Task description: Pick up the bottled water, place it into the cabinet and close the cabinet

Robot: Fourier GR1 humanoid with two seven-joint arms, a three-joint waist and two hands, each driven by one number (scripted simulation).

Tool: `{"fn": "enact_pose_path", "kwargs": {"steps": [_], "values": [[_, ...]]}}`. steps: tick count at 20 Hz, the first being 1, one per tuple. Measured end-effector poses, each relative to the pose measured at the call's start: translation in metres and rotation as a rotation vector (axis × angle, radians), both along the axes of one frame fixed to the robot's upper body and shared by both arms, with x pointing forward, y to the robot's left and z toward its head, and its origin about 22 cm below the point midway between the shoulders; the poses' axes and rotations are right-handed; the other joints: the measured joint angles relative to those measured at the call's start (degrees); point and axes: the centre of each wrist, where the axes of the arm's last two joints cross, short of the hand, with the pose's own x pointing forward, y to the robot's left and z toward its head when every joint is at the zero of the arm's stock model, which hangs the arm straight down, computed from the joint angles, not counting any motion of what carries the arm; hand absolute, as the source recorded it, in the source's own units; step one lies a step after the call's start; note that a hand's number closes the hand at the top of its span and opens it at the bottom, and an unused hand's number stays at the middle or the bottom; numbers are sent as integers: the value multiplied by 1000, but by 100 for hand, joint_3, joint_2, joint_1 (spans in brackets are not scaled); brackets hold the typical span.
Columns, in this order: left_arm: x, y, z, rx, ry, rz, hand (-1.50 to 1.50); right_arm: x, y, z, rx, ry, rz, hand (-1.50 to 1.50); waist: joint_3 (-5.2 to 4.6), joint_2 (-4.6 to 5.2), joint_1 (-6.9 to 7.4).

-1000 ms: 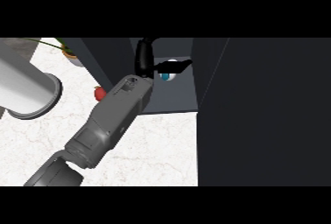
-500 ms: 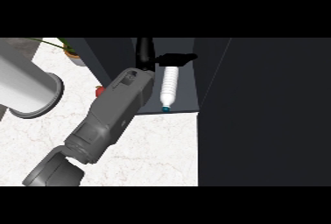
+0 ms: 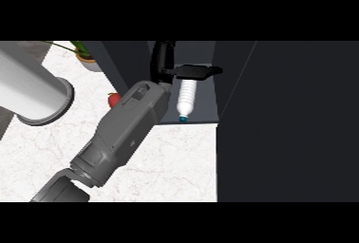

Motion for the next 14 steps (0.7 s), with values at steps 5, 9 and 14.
{"fn": "enact_pose_path", "kwargs": {"steps": [5, 9, 14], "values": [[-20, -3, -10, -34, 18, -62, -150, 1, 4, -2, 22, 9, 8, -150, 1, -33, 114], [-45, -7, -20, -66, 24, -107, -150, 3, 6, -2, 28, 14, -2, -150, 0, -48, 176], [-76, -1, -22, -100, 22, -146, -150, 5, 7, -1, 23, 23, -4, -150, 0, -54, 221]]}}
